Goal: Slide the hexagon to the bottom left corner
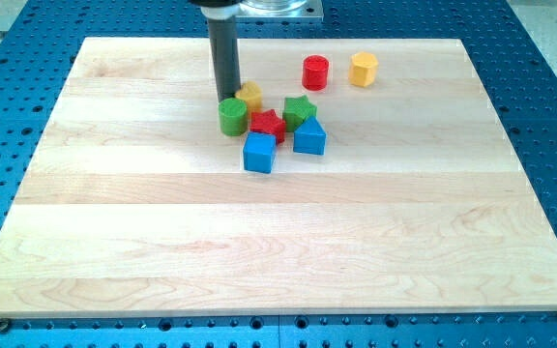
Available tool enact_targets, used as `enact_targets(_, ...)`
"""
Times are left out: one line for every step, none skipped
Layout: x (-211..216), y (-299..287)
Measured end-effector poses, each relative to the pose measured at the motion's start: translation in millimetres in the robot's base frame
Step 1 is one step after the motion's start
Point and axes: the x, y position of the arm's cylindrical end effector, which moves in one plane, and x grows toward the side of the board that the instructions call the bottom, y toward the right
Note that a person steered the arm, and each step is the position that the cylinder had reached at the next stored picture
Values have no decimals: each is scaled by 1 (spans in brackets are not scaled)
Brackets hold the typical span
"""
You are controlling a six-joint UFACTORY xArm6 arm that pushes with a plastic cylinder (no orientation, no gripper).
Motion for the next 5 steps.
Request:
enact_targets(-29, 2)
enact_targets(-93, 14)
enact_targets(-120, 58)
enact_targets(-113, 106)
enact_targets(-84, 124)
